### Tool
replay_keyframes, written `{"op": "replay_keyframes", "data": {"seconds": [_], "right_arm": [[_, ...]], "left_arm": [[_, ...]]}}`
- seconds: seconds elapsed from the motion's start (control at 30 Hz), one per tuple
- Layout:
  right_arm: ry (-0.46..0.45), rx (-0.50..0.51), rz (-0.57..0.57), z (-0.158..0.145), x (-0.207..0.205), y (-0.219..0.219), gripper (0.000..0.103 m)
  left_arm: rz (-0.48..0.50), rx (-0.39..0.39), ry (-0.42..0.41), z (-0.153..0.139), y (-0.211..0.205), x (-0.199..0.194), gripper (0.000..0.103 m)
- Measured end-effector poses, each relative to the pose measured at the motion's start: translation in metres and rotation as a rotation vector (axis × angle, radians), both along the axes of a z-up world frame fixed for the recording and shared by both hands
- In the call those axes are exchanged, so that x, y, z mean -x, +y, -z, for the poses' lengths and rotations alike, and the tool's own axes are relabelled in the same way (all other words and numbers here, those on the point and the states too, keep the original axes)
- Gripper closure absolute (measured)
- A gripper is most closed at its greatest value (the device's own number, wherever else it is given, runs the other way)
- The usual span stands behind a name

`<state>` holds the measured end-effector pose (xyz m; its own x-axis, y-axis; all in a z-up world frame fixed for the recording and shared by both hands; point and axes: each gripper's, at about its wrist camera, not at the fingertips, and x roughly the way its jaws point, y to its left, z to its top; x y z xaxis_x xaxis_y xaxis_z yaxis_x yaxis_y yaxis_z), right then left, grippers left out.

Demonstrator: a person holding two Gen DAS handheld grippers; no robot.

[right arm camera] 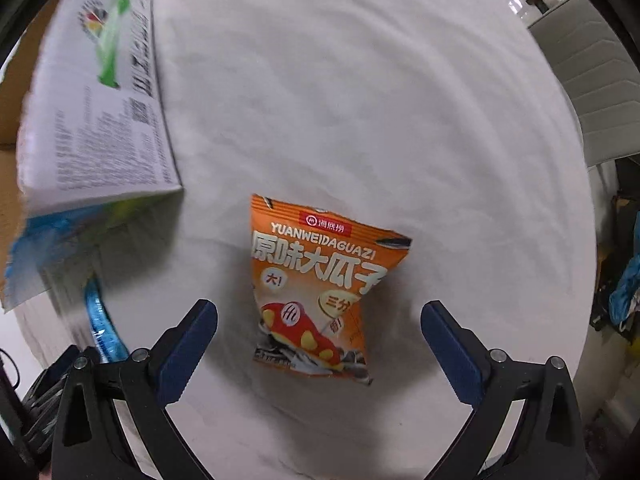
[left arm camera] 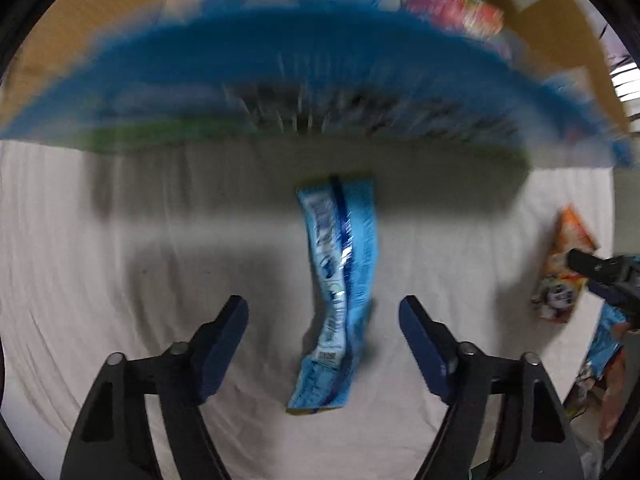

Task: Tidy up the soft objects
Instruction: 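Grasp the blue stick snack with the left tool while the right tool grasps the orange seed bag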

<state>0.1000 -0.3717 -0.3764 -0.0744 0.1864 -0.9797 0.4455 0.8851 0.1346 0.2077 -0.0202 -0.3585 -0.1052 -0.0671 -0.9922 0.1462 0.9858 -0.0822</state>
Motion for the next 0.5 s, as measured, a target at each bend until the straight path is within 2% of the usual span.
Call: {"op": "replay_keyframes", "data": {"seconds": [0.07, 0.13, 0.2, 0.37, 0.43, 0.5], "right_arm": [[0.013, 0.004, -0.012, 0.009, 0.0, 0.004, 0.002], [0.033, 0.015, -0.025, 0.018, -0.001, 0.009, 0.007], [0.05, 0.013, -0.03, 0.025, -0.001, 0.012, 0.017], [0.065, 0.028, -0.049, 0.036, 0.003, 0.021, 0.02], [0.073, 0.06, -0.072, 0.037, 0.001, 0.029, 0.028], [0.072, 0.091, -0.113, 0.033, 0.002, 0.045, 0.044]], "left_arm": [[0.01, -0.009, 0.032, 0.012, -0.003, 0.003, 0.045], [0.017, -0.02, 0.035, 0.016, -0.004, 0.006, 0.047], [0.017, -0.016, 0.023, 0.015, -0.006, 0.007, 0.047], [0.014, -0.031, 0.004, 0.013, -0.011, 0.008, 0.057], [0.014, -0.038, -0.003, 0.009, -0.012, 0.007, 0.064], [0.012, -0.03, -0.004, 0.006, -0.011, 0.009, 0.068]]}}
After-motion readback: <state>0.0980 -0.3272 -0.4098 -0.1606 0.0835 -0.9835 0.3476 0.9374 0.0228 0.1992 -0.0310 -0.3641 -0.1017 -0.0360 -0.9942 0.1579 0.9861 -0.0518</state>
